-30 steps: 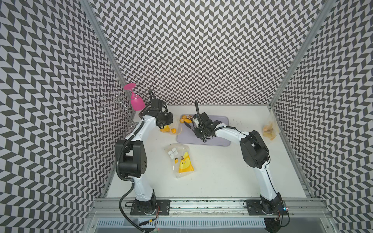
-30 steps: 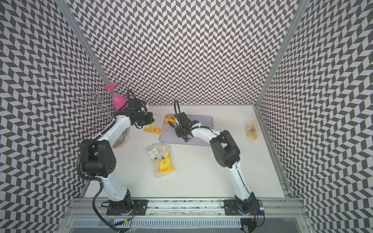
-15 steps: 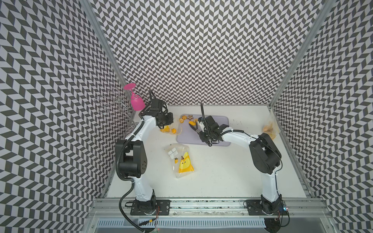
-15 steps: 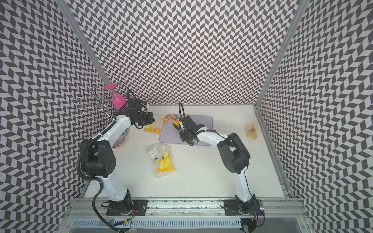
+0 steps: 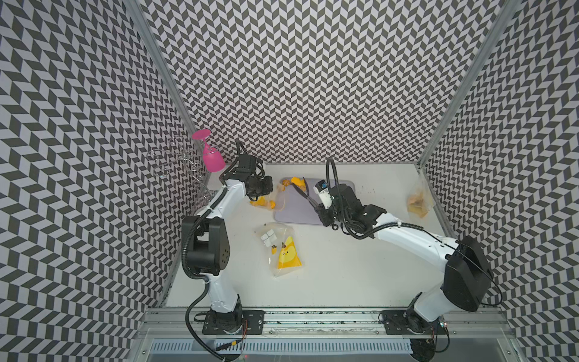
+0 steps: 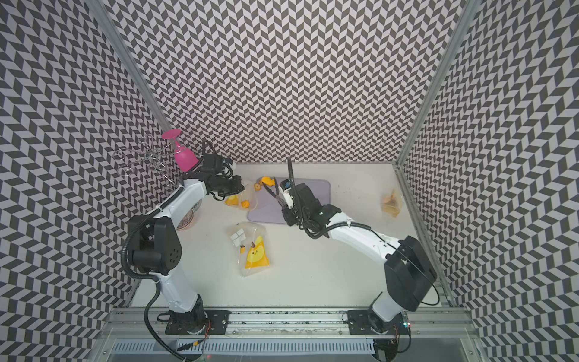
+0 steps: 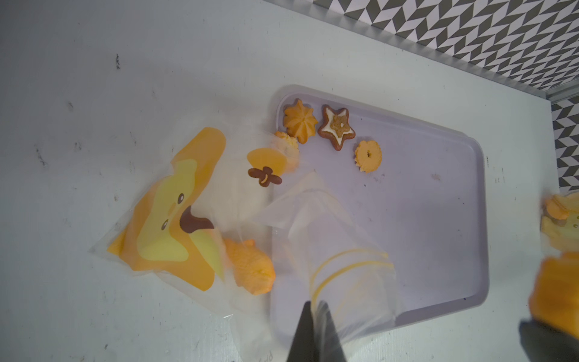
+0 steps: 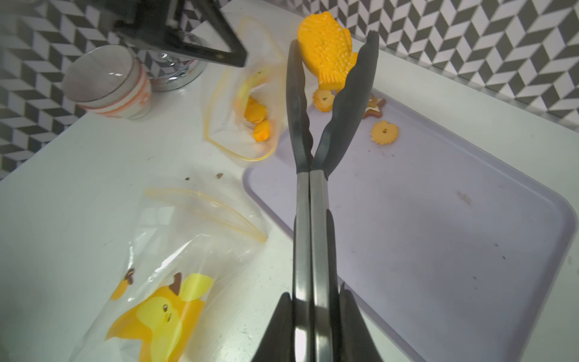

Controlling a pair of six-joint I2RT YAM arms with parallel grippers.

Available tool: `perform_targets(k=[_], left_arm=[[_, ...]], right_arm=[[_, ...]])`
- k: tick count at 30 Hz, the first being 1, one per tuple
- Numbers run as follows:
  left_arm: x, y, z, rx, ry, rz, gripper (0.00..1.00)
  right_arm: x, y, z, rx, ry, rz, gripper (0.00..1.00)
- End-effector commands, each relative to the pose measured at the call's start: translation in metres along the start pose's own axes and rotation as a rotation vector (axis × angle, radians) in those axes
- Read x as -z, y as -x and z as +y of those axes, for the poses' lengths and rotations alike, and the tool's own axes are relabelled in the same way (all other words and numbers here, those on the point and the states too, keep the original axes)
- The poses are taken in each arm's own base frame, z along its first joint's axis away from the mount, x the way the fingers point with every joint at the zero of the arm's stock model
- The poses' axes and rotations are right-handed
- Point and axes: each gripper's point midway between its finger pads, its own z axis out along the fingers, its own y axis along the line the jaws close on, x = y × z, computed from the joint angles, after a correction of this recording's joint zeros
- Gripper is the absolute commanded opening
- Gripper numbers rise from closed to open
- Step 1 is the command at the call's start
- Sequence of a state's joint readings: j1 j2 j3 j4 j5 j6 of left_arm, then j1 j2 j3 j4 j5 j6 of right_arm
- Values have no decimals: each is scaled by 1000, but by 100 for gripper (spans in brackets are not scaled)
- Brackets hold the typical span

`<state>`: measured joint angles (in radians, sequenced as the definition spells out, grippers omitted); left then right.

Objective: Put the cookies into a resealable bag to prevent moisture
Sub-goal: Place the cookie in the ziploc bag.

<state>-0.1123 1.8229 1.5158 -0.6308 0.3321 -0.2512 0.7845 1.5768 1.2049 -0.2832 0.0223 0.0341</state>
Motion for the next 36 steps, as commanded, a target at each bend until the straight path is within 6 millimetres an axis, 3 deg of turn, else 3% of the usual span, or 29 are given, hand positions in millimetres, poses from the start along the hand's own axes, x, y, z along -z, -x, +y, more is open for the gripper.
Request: perform_targets(k=[1,7,17,36], left_arm=[[-2,-1,-4,-20,-14,11,0],[-3,-1,-5,-25,-12,12,0],[-3,-1,-7,-27,-18,13,0],[-6,-4,-10,-31,-29,25,0]], right_arm=[[6,22,24,94,37,-82,11],[-16,4,40,131,71,-7,11],[-60,-8,30,126,-11,95,9],[-97,4,52,297,-74,158,9]])
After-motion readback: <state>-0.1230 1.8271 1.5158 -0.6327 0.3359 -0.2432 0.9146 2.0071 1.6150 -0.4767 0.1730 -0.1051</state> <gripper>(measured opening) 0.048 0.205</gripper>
